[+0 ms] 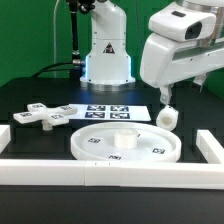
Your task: Assemble round table
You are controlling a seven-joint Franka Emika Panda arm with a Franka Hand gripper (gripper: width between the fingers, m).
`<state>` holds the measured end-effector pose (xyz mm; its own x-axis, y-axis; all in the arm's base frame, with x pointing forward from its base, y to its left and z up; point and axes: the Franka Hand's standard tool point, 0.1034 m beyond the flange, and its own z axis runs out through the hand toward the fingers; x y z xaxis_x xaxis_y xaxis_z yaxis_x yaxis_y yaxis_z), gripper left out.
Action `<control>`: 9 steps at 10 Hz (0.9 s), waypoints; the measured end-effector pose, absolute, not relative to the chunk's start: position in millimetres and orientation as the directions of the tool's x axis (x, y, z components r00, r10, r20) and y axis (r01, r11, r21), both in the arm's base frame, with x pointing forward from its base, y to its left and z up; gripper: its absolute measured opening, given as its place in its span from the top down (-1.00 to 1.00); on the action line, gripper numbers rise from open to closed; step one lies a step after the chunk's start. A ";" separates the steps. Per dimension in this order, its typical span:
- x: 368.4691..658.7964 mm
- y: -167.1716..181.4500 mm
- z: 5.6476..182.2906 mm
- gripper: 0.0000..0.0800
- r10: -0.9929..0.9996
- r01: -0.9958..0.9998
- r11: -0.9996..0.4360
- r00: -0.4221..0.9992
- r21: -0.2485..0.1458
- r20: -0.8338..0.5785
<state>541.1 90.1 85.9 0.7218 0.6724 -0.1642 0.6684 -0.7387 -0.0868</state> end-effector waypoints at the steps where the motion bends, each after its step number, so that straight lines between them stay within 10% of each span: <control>1: 543.5 72.8 76.2 -0.62 0.702 0.699 -0.711 0.700 -0.079 -0.130; 9: 558.0 37.2 56.1 -0.62 0.816 0.814 -0.578 0.575 -0.060 -0.057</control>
Offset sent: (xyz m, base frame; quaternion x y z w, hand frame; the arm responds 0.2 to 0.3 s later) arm 0.0211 -0.0142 -0.0127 -0.0181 0.0523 -0.0749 0.9957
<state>558.0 37.2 56.1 0.5750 0.8161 -0.0568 0.8140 -0.5777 -0.0604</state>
